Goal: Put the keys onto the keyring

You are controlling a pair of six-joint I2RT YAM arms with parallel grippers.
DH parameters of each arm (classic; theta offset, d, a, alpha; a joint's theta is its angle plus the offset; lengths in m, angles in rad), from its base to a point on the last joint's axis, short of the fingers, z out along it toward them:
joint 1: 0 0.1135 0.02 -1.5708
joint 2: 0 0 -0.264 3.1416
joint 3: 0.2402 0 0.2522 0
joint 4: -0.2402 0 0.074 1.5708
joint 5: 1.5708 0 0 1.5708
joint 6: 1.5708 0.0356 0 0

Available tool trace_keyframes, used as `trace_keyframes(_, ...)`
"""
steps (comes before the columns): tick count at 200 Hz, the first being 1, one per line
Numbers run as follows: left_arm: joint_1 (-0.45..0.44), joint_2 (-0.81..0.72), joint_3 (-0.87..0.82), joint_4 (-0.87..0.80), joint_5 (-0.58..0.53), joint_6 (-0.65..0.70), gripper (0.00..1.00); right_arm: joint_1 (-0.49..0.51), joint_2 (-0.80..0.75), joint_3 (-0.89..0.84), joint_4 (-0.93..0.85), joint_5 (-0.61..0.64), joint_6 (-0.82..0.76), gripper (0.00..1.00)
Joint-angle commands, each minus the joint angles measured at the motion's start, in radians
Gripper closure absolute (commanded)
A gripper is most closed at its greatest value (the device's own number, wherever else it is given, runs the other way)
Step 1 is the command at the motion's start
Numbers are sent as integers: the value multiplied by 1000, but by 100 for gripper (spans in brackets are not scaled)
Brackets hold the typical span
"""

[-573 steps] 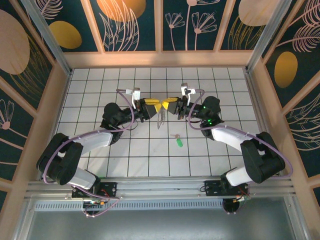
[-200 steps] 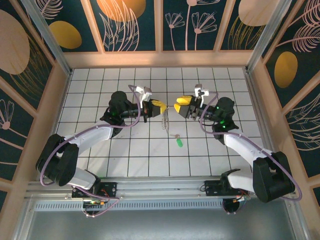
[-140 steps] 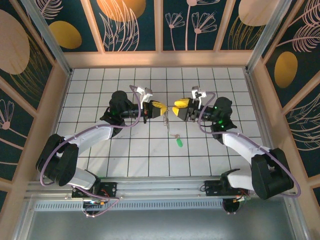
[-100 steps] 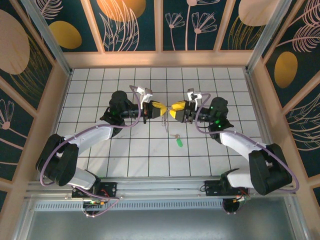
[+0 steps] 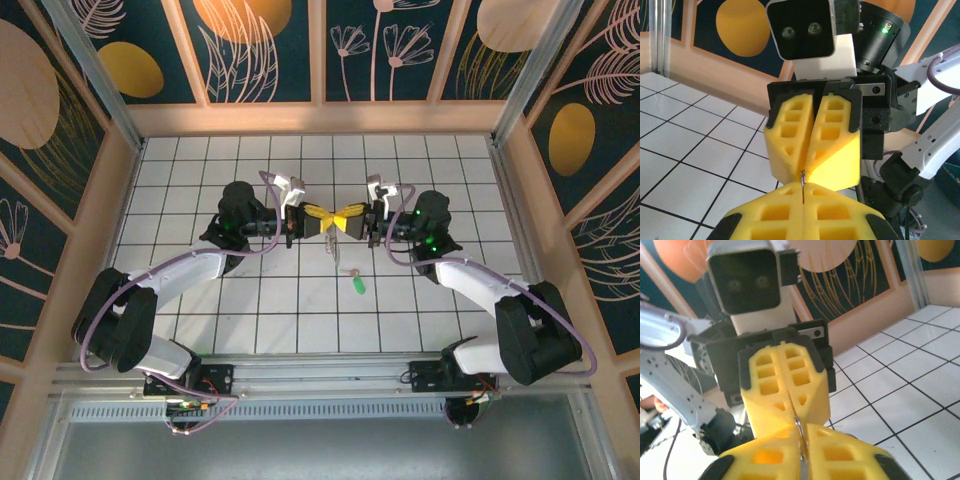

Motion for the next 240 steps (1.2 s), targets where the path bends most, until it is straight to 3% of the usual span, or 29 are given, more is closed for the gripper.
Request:
trace_keyframes(1, -7, -35, 29, 35, 30, 0, 100, 6, 10, 28, 26, -24, -13, 100)
trace_keyframes(30, -8, -58, -1, 58, -41, -30, 100, 2, -4, 17, 25, 2, -18, 100)
trace_keyframes(55, -8, -104, -52, 114, -145, -68, 64, -9, -19, -5, 54, 26, 1, 100)
trace_keyframes(76, -8, -144, -88, 136, -244, -97, 49, -11, -33, -20, 74, 46, 9, 100)
trace_keyframes(105, -7, -181, -124, 153, -331, -144, 46, -12, -49, -31, 105, 69, 24, 100)
trace_keyframes(145, -7, -168, -179, 256, -350, -239, 47, -13, -57, -55, 198, 104, 61, 100)
trace_keyframes(240, -8, -55, -189, 535, -263, -429, 53, -2, -68, -63, 309, 163, 132, 100)
